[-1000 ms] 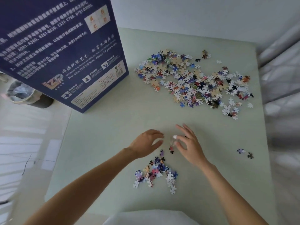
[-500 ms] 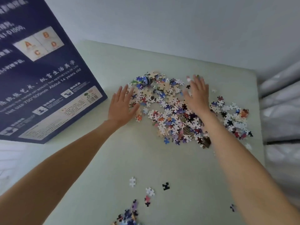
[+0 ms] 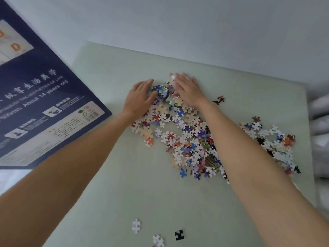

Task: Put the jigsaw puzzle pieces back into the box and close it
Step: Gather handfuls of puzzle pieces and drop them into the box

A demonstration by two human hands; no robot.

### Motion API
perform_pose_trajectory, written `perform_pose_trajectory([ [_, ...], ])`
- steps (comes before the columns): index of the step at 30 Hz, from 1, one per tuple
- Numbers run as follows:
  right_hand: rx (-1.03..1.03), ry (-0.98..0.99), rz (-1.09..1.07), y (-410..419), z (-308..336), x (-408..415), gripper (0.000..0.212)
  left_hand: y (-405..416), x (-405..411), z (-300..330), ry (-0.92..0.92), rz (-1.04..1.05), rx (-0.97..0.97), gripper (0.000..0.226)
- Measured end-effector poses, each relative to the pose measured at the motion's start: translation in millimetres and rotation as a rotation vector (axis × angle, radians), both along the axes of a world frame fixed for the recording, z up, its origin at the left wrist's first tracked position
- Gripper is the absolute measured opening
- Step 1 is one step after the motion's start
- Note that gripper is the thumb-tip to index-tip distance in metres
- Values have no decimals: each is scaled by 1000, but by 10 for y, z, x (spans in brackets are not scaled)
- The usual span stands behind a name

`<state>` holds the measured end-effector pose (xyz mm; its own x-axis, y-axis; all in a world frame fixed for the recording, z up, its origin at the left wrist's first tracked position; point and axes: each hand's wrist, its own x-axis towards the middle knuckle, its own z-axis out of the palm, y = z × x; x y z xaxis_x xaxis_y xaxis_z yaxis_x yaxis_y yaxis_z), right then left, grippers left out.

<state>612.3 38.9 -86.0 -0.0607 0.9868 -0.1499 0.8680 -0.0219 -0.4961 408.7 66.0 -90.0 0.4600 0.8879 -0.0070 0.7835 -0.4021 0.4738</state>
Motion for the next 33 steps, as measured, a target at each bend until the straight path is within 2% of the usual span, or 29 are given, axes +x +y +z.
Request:
perform_pose_trajectory([
  [3, -24, -57, 86, -76, -3, -79, 46, -51, -2, -72, 135, -80, -23, 60],
  [9, -54, -13, 142, -909, 51, -384, 46, -748, -278, 49, 10, -246, -159, 71],
  [12, -80, 23, 132, -1509, 88, -656, 46, -1259, -550, 109, -13, -290, -189, 68],
  [16, -66, 220, 34, -2331, 166, -1115, 43, -1957, -928, 272, -4, -349, -309, 61],
  [19, -60, 364, -50, -2766, 257, -1321, 32, -2268, -1202, 401, -22, -385, -370, 51],
  [21, -29, 379, -74, -2838, 309, -1323, 24, -2220, -1228, 478, -86, -401, -323, 47],
  [24, 62, 333, -106, -2643, 375, -1144, 25, -1826, -1050, 495, -124, -357, -163, 42],
  [28, 175, 192, -230, -2177, 429, -614, 27, -1085, -699, 325, 2, -322, 71, 51],
  [30, 193, 99, -307, -1984, 363, -281, 31, -748, -516, 192, 81, -172, 80, 56],
  [33, 108, -38, -355, -1766, 205, 157, 43, -386, -287, -3, 164, 50, -34, 64],
])
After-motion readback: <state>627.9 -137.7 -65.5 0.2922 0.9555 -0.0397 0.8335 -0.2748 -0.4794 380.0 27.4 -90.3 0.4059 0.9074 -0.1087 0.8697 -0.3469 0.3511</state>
